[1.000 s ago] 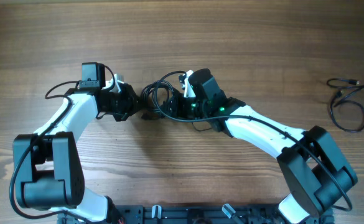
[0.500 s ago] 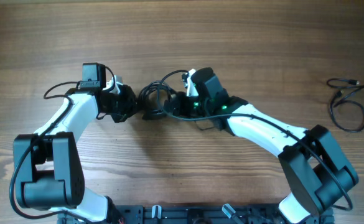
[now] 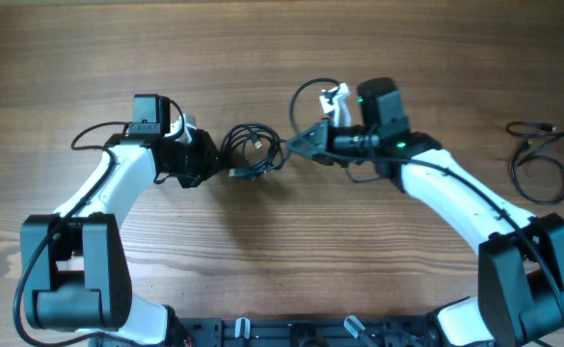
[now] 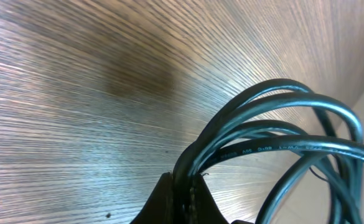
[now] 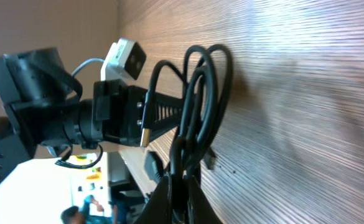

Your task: Untangle cables

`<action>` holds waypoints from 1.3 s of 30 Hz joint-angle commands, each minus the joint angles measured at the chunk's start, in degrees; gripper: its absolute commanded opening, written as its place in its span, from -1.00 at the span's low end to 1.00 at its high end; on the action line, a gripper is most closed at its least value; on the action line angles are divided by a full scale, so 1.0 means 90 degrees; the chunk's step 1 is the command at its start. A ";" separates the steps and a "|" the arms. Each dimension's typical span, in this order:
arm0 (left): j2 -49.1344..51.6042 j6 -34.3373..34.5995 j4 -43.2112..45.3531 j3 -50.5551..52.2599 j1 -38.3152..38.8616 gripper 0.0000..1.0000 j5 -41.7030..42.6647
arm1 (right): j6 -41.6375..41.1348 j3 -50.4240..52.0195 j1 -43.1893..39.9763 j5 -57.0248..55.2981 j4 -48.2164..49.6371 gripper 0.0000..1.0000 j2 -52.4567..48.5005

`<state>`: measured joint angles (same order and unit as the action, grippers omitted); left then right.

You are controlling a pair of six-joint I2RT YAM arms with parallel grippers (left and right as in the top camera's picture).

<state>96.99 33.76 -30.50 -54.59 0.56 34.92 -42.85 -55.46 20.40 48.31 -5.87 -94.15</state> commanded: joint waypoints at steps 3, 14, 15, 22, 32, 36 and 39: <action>0.0046 0.0024 -0.0046 0.0017 -0.0219 -0.92 -0.1270 | 0.1202 -0.0015 -0.1134 0.0197 -0.0991 -0.92 0.0425; 0.0046 0.0211 -0.0039 0.0017 -0.0219 -0.92 -0.1112 | 0.1758 -0.0012 -0.1010 -0.1865 -0.2718 -0.56 0.0413; 0.0046 0.0214 -0.0039 0.0017 -0.0219 -0.92 -0.1098 | 0.1751 -0.0012 -0.0850 -0.1865 -0.2686 -0.46 0.0403; 0.0046 -0.0901 0.0129 0.0015 -0.0216 -0.92 -0.0068 | 0.1688 0.0005 0.0427 -0.2344 -0.1712 -0.26 0.0401; 0.0046 -0.2613 0.0393 0.0015 -0.0219 -0.92 0.1812 | 0.1491 0.0005 0.0697 -0.1860 -0.1341 -0.47 0.0401; 0.0046 -0.2613 0.0393 0.0015 -0.0219 -0.90 0.1834 | 0.1593 0.0005 0.0704 -0.1659 -0.1350 -0.49 0.0401; 0.0046 -0.2611 0.0393 0.0015 -0.0219 -0.84 0.1834 | 0.1596 0.0005 0.0741 -0.1345 -0.1350 -0.49 0.0401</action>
<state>97.27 12.01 -27.14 -54.50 -1.48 48.18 -29.26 -55.37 26.81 31.90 -18.15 -91.26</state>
